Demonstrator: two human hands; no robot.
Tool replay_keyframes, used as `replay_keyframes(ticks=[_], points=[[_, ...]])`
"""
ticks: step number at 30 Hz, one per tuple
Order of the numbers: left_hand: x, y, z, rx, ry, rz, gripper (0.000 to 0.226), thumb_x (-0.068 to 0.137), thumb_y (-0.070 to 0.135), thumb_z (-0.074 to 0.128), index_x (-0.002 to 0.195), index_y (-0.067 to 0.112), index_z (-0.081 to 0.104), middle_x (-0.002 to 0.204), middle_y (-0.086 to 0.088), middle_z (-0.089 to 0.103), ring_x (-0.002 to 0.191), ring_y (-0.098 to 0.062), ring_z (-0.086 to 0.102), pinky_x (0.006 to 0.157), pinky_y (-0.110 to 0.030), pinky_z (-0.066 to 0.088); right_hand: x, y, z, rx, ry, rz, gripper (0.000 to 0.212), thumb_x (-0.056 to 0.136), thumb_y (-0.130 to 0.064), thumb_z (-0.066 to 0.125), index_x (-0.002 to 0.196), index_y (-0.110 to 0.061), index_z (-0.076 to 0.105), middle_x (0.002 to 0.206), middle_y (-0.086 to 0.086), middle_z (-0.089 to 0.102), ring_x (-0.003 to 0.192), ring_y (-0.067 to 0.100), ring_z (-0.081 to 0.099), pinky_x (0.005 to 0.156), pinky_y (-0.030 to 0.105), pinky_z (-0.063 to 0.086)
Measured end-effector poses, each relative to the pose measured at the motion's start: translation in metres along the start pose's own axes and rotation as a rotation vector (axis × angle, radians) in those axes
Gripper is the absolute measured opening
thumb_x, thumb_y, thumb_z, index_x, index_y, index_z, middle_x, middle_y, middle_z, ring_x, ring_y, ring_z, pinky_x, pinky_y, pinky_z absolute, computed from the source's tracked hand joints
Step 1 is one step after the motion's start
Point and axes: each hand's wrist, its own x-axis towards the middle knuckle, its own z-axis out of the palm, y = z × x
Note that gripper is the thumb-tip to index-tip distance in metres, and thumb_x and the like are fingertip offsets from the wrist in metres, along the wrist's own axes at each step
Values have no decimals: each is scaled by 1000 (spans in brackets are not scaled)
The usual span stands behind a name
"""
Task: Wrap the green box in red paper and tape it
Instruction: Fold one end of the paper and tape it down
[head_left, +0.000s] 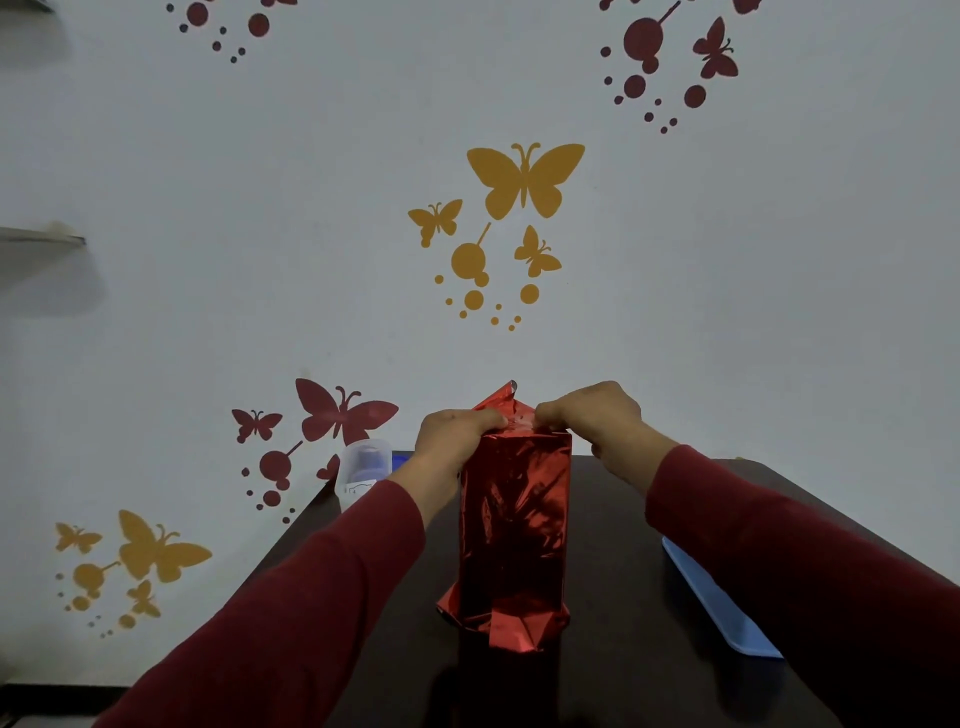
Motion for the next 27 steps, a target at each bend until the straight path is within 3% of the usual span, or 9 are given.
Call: replay_keyframes(ticks=[2, 5, 8, 11, 16, 19, 24, 27], points=[[0, 0, 0, 5, -5, 10, 11, 81, 12, 82, 84, 7, 73, 76, -10, 74, 57, -17, 68, 50, -21, 53, 1, 3, 2, 76, 4, -33, 33, 63, -18, 89, 94, -13, 78, 99, 2, 73, 90, 17, 66, 63, 29, 46], [1, -1, -2, 8, -12, 16, 10, 81, 13, 82, 82, 9, 72, 72, -7, 72, 54, -14, 67, 48, -19, 51, -2, 8, 3, 185, -15, -7, 42, 65, -13, 87, 105, -23, 76, 107, -5, 66, 105, 16, 58, 81, 32, 48], [1, -3, -3, 0, -25, 21, 11, 81, 13, 82, 82, 10, 71, 75, -8, 73, 58, -16, 68, 53, -21, 53, -7, 13, 2, 387, -161, 157, 42, 76, -4, 74, 116, -17, 70, 112, 0, 59, 95, 18, 55, 71, 31, 45], [0, -3, -3, -9, -35, 27, 11, 82, 12, 81, 83, 10, 70, 74, -7, 72, 58, -16, 68, 54, -21, 53, -12, 18, 6, 536, -283, 259, 44, 79, -8, 64, 122, -17, 69, 108, 1, 64, 80, 16, 60, 61, 26, 47], [-3, -3, -2, -17, -40, 38, 12, 85, 9, 78, 82, 11, 67, 68, -4, 71, 49, -11, 66, 45, -18, 49, -15, 12, 12, 390, -250, 257, 11, 80, -18, 71, 90, -18, 67, 79, -1, 65, 71, 15, 61, 64, 28, 46], [-2, -4, -1, -23, -31, 42, 12, 84, 9, 79, 83, 11, 67, 70, -6, 72, 53, -14, 67, 50, -20, 53, -12, 8, 13, 305, -236, 261, 13, 74, -25, 76, 85, -22, 68, 78, -4, 68, 77, 15, 63, 79, 35, 43], [0, -4, 0, -31, -9, 43, 12, 84, 6, 79, 80, 10, 68, 66, -5, 70, 48, -11, 65, 45, -18, 50, -8, 9, 11, 272, -252, 283, 17, 77, -32, 79, 89, -23, 71, 83, -6, 70, 84, 15, 65, 80, 39, 41], [1, -5, 0, -27, 3, 42, 11, 83, 7, 80, 82, 10, 69, 66, -5, 71, 47, -10, 66, 44, -18, 49, -8, 14, 6, 299, -311, 271, 27, 68, -31, 79, 94, -26, 73, 89, -8, 72, 96, 16, 66, 83, 43, 42]])
